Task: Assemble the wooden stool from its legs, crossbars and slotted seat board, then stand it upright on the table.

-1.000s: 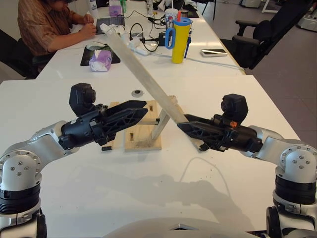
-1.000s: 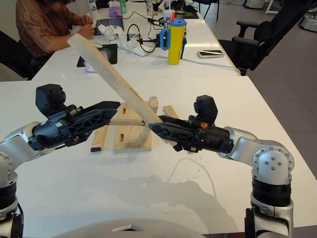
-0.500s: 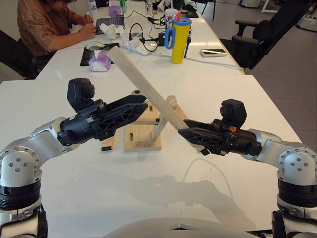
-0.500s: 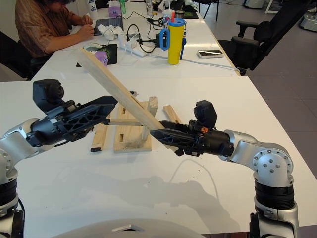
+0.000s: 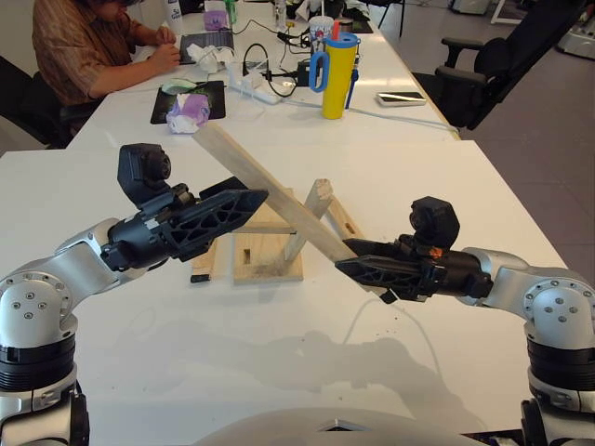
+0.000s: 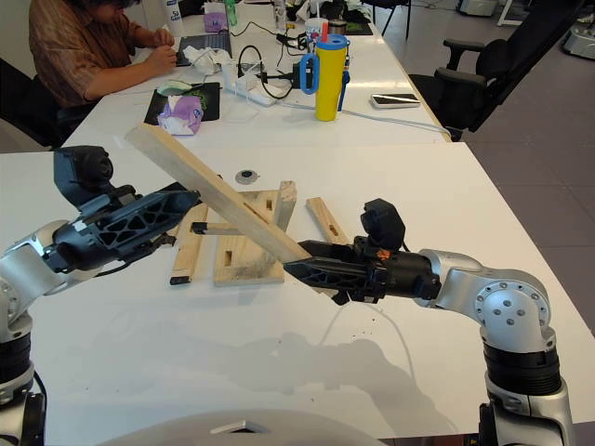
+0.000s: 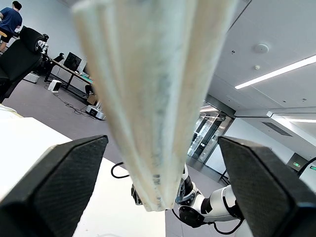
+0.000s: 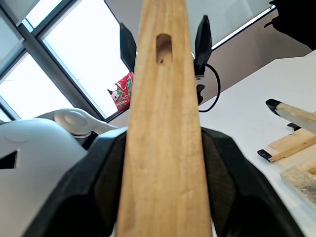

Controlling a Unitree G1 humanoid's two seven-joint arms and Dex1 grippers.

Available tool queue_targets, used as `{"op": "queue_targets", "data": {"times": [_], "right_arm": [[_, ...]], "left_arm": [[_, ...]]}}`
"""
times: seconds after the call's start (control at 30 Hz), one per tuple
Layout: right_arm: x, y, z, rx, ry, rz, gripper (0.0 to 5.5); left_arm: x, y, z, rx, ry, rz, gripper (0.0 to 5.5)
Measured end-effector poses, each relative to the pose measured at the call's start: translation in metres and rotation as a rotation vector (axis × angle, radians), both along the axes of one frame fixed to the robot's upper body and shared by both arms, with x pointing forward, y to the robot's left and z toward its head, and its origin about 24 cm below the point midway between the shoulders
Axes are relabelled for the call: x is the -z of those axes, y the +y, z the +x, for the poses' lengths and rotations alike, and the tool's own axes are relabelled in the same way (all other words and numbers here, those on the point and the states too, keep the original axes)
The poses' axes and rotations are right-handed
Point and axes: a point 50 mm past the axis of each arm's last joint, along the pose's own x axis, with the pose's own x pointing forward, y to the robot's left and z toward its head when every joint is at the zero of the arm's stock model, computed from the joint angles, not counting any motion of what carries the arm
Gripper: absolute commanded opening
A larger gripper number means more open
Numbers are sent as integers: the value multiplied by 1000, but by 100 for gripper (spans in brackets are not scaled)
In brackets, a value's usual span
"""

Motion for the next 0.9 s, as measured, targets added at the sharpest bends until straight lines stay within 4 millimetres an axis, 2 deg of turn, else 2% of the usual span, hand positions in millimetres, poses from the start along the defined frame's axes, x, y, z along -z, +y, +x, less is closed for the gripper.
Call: {"op": "queue_targets", "data": {"times": [0.47,0.77,0.8,0.9], "right_arm": [[4,2,-2,-42,-1,-6,204],[6,0,-3,-43,25,-19,204],[6,0,-3,-43,29,-22,233],[7,-2,0,-11,49,-12,273]], "left_arm": [[1,-1,-1,13,13,4,218],[4,0,0,8,14,47,209],[5,0,-1,9,15,54,209],[14,8,-3,7,51,111,208]]}}
